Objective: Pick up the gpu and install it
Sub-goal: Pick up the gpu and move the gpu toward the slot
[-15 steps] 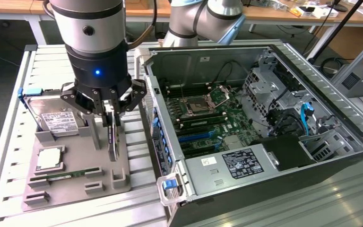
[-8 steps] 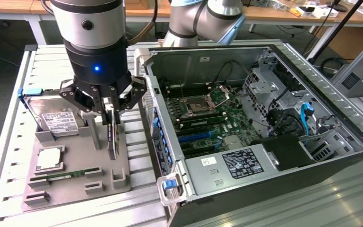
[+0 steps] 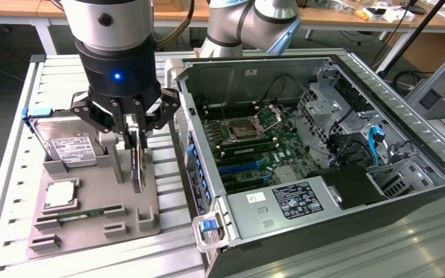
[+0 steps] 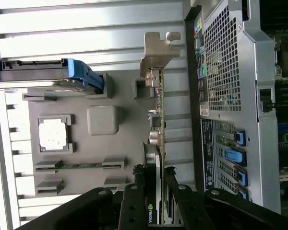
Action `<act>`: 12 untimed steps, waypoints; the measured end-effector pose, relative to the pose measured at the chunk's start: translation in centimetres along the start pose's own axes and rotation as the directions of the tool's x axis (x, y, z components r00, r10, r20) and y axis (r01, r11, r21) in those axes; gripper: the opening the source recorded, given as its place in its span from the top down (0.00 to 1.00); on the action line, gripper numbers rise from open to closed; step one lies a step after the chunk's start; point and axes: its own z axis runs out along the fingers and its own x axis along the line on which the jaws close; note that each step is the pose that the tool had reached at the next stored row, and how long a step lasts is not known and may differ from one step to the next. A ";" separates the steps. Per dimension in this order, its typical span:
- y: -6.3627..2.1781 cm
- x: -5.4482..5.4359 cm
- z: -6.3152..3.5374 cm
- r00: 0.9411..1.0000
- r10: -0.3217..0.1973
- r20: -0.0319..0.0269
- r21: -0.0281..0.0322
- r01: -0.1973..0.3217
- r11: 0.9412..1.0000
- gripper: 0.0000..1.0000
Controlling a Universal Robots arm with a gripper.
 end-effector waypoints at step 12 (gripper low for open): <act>0.02 0.0 -1.27 1.000 0.000 0.000 0.000 0.000 1.000 0.73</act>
